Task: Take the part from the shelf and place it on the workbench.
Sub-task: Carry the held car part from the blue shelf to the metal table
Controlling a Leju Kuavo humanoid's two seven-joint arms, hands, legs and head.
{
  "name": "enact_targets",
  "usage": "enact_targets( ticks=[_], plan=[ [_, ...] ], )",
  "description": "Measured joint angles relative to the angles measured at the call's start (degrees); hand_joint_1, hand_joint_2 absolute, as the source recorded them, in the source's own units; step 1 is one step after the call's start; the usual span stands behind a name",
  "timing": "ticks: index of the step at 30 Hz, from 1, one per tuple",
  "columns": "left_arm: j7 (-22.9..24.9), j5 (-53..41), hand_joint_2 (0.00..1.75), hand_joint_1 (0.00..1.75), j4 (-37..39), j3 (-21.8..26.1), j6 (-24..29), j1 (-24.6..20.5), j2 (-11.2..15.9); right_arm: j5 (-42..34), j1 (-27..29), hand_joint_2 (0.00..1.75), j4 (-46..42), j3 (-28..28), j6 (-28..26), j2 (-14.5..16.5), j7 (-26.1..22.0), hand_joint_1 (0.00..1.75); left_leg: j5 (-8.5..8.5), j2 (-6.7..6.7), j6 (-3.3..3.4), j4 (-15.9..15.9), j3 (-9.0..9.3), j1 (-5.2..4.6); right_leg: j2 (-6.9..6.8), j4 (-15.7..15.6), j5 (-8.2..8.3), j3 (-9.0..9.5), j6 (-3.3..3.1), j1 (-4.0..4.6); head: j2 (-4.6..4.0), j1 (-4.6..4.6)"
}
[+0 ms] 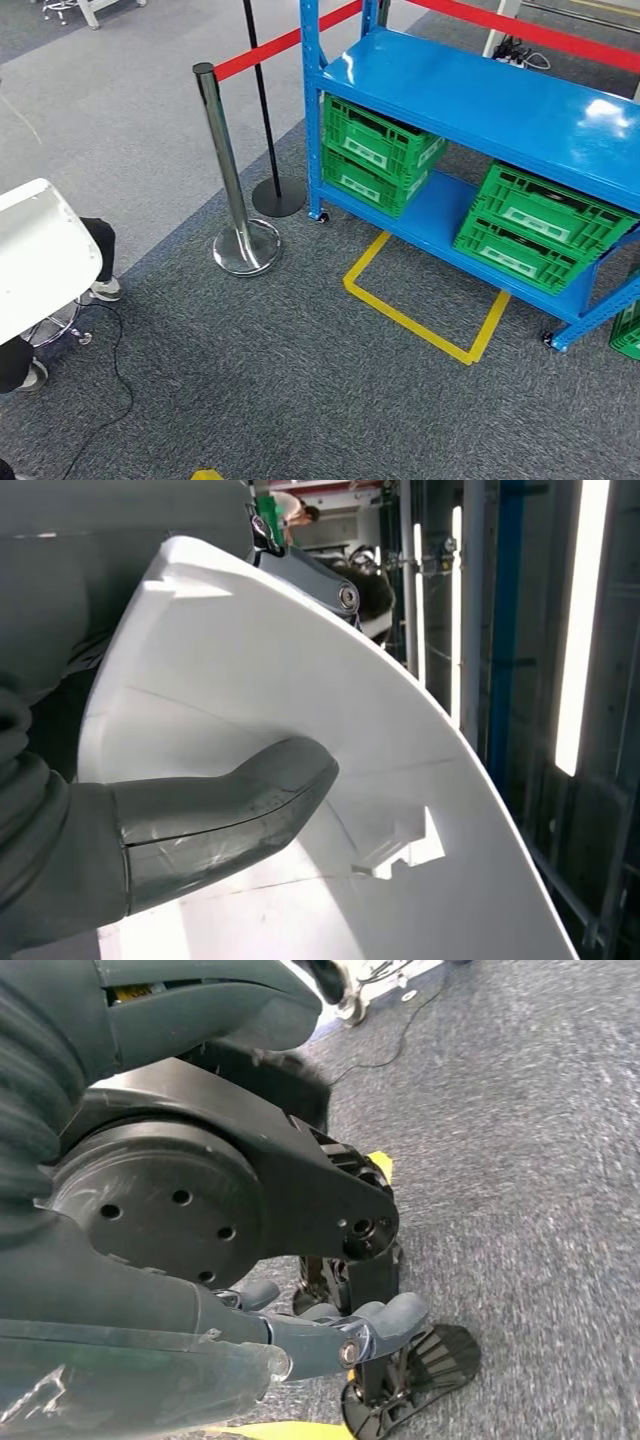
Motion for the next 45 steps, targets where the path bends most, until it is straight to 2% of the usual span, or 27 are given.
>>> enact_targets(
  ticks=[2,3,5,7,8,10,12,13,14,16,17,19,22,24,26,27,28,29,31,33,34,36,38,42,43,44,45],
  plan=[
    [0.0,-0.15,1.75,1.75,-0.27,-0.15,0.28,-0.12,0.01,0.38,-0.1,1.75,0.0,0.02,-0.13,-0.33,0.04,0.0,1.84,1.22,0.06,-6.56,3.87,0.14,-0.72,0.56,-0.35,-0.51,0.93,0.06,0.0,0.03],
    [0.0,-0.25,1.75,1.75,-0.36,-0.25,0.42,-0.13,0.01,0.5,-0.13,1.75,0.0,0.03,-0.19,-0.51,0.08,0.0,1.95,1.49,0.45,-7.91,4.55,0.06,-0.97,0.68,-0.49,-0.67,1.31,0.13,0.0,0.13],
    [0.0,-0.39,1.75,1.75,-0.45,-0.35,0.61,-0.02,0.01,0.67,-0.13,1.75,0.01,0.04,-0.21,-0.69,0.14,0.0,1.99,0.77,1.75,-8.08,4.3,-0.29,-1.48,0.47,-0.37,-0.39,1.97,-0.04,0.0,0.37],
    [-0.01,-0.55,1.75,1.75,-0.72,-0.37,0.73,0.05,0.02,0.81,-0.12,1.75,0.01,0.05,-0.22,-0.76,0.15,0.0,2.27,0.18,2.68,-8.06,4.09,-0.4,-0.68,1.52,-1.24,-0.64,2.56,-0.37,0.0,0.42],
    [-0.01,-0.63,1.75,1.75,-0.9,-0.41,0.75,0.03,0.03,0.87,-0.1,1.75,0.02,0.06,-0.22,-0.79,0.17,0.0,2.43,-0.06,3.06,-8.08,4.02,-0.41,0.21,3.7,-2.68,-1.65,2.7,-0.43,0.0,0.49],
    [-0.02,-0.73,1.75,1.75,-1.13,-0.52,0.78,-0.01,0.04,0.93,-0.02,1.75,0.04,0.06,-0.23,-0.83,0.24,0.0,2.57,-0.55,3.57,-8.09,3.83,-0.59,1.96,11.48,-6.79,-5.22,2.62,-0.33,0.0,0.62],
    [-0.02,-0.75,1.75,1.75,-1.17,-0.61,0.79,0.0,0.04,0.98,0.07,1.75,0.05,0.06,-0.23,-0.87,0.37,0.0,2.6,-1.29,3.79,-8.08,3.72,-0.91,2.42,17.78,-8.76,-8.27,2.29,-0.16,0.0,0.64],
    [-0.02,-0.75,1.75,1.75,-1.17,-0.63,0.8,0.0,0.05,1.0,0.1,1.75,0.05,0.06,-0.21,-0.9,0.43,0.0,2.6,-1.74,3.81,-8.07,3.73,-1.02,2.49,17.85,-8.07,-8.41,2.06,-0.06,0.0,0.63],
    [-0.02,-0.75,1.75,1.75,-1.19,-0.64,0.81,0.0,0.05,1.02,0.1,1.75,0.05,0.07,-0.18,-0.93,0.49,0.0,2.6,-2.21,3.8,-8.07,3.78,-1.1,2.62,15.55,-6.36,-7.41,1.79,0.03,0.0,0.63],
    [-0.02,-0.75,1.75,1.75,-1.24,-0.65,0.8,-0.01,0.07,1.05,0.07,1.75,0.05,0.09,-0.11,-0.98,0.56,0.0,2.57,-3.1,3.71,-8.01,3.87,-1.23,3.84,7.5,-2.44,-3.62,1.31,0.13,0.0,0.64],
    [-0.02,-0.75,1.75,1.75,-1.29,-0.66,0.78,-0.01,0.11,1.07,0.03,1.75,0.05,0.1,-0.08,-1.0,0.59,0.0,2.56,-3.52,3.55,-7.92,3.8,-1.31,4.49,4.22,-1.34,-1.95,1.2,0.12,0.0,0.61],
    [-0.02,-0.74,1.75,1.75,-1.44,-0.64,0.68,0.01,0.2,1.09,-0.02,1.75,0.05,0.11,-0.05,-1.02,0.65,0.0,2.71,-4.17,2.98,-7.82,3.47,-1.29,5.18,1.75,-1.02,-0.69,1.07,0.24,0.0,0.57],
    [-0.02,-0.73,1.75,1.75,-1.67,-0.62,0.55,0.18,0.31,1.15,-0.04,1.75,0.05,0.15,-0.08,-1.03,0.66,0.0,2.32,-4.23,2.01,-7.2,2.92,-1.0,4.25,1.38,-0.65,-0.62,0.31,0.29,0.0,0.49],
    [-0.02,-0.73,1.75,1.75,-1.81,-0.6,0.5,0.13,0.44,1.16,-0.05,1.75,0.05,0.18,-0.14,-1.11,0.62,0.0,-0.52,-2.66,1.6,-2.78,0.81,-1.09,3.45,1.02,-0.39,-0.58,-0.3,0.16,0.0,0.26],
    [-0.02,-0.73,1.75,1.75,-1.84,-0.62,0.44,0.08,0.54,1.27,0.01,1.75,0.05,0.19,-0.3,-1.19,0.61,0.0,-4.22,-1.42,1.32,5.02,-2.93,-1.15,2.62,0.99,-0.36,-0.74,-0.56,0.29,0.0,0.12],
    [-0.02,-0.72,1.75,1.75,-1.84,-0.63,0.38,0.1,0.58,1.34,0.04,1.75,0.05,0.19,-0.42,-1.19,0.63,0.0,-5.05,-1.22,1.24,7.85,-4.25,-1.14,2.19,0.99,-0.37,-0.79,-0.6,0.34,0.0,0.13],
    [-0.02,-0.71,1.75,1.75,-1.84,-0.63,0.34,0.12,0.61,1.4,0.05,1.75,0.06,0.2,-0.54,-1.19,0.64,0.0,-4.72,-1.14,1.23,8.66,-4.6,-1.14,1.78,1.0,-0.37,-0.82,-0.62,0.37,0.0,0.13],
    [-0.02,-0.69,1.75,1.75,-1.84,-0.63,0.31,0.13,0.64,1.43,0.04,1.75,0.07,0.2,-0.62,-1.19,0.65,0.0,-3.34,-1.05,1.26,7.18,-3.79,-1.13,1.42,1.0,-0.37,-0.79,-0.61,0.37,0.0,0.13],
    [-0.02,-0.64,1.75,1.75,-1.84,-0.63,0.27,0.1,0.7,1.37,-0.04,1.75,0.09,0.21,-0.5,-1.19,0.54,0.0,0.5,-0.13,1.39,-0.27,0.21,-1.16,0.86,1.02,-0.42,-0.65,-0.43,0.41,0.0,0.11],
    [-0.01,-0.46,1.75,1.75,-1.84,-0.64,0.1,-0.03,0.73,1.25,-0.08,1.75,0.1,0.21,-0.26,-1.19,0.27,0.0,2.24,0.81,1.82,-6.43,3.27,-1.3,0.46,1.28,-0.58,-0.73,0.08,0.7,0.0,0.11],
    [-0.01,-0.36,1.75,1.75,-1.84,-0.64,-0.01,-0.07,0.73,1.2,-0.08,1.75,0.1,0.21,-0.21,-1.19,0.15,0.0,2.29,0.96,2.14,-7.59,3.7,-1.42,0.25,1.32,-0.58,-0.79,0.4,0.84,0.0,0.13],
    [-0.01,-0.18,1.75,1.75,-1.84,-0.62,-0.15,-0.11,0.74,1.15,-0.09,1.75,0.1,0.21,-0.38,-1.19,-0.01,0.0,2.4,0.46,2.94,-7.91,3.51,-1.5,-0.16,1.27,-0.6,-0.89,1.0,0.81,0.0,0.19],
    [-0.01,-0.12,1.75,1.75,-1.84,-0.64,-0.19,-0.33,0.74,1.17,-0.11,1.75,0.1,0.21,-0.74,-1.19,-0.05,0.0,2.65,0.07,3.69,-8.08,3.48,-1.36,0.57,3.03,-1.99,-1.74,1.56,0.68,0.0,0.36],
    [0.0,-0.13,1.75,1.75,-1.67,-1.32,0.08,-1.49,0.8,1.29,-0.06,1.75,0.14,0.23,-1.49,-1.19,-0.04,0.0,2.82,-0.8,4.45,-8.13,3.3,-1.34,2.42,17.26,-8.54,-8.31,1.98,0.61,0.0,0.64],
    [0.0,-0.11,1.75,1.75,-1.53,-1.57,0.3,-1.89,0.84,1.26,-0.05,1.75,0.14,0.22,-1.58,-1.19,-0.04,0.0,2.83,-1.1,4.46,-8.12,3.29,-1.34,2.46,18.54,-8.49,-8.96,1.99,0.61,0.0,0.66],
    [0.0,-0.06,1.75,1.75,-1.36,-1.84,0.55,-2.33,0.9,1.23,-0.05,1.75,0.14,0.22,-1.65,-1.2,-0.04,0.0,2.85,-1.43,4.45,-8.1,3.31,-1.31,2.49,17.5,-7.34,-8.51,1.97,0.58,0.0,0.65],
    [0.0,0.05,1.75,1.75,-1.17,-2.15,0.78,-2.83,0.99,1.22,-0.07,1.75,0.14,0.22,-1.73,-1.23,-0.04,0.0,2.87,-1.77,4.37,-8.09,3.36,-1.25,2.57,14.34,-5.38,-7.01,1.93,0.53,0.0,0.66]
  ],
)
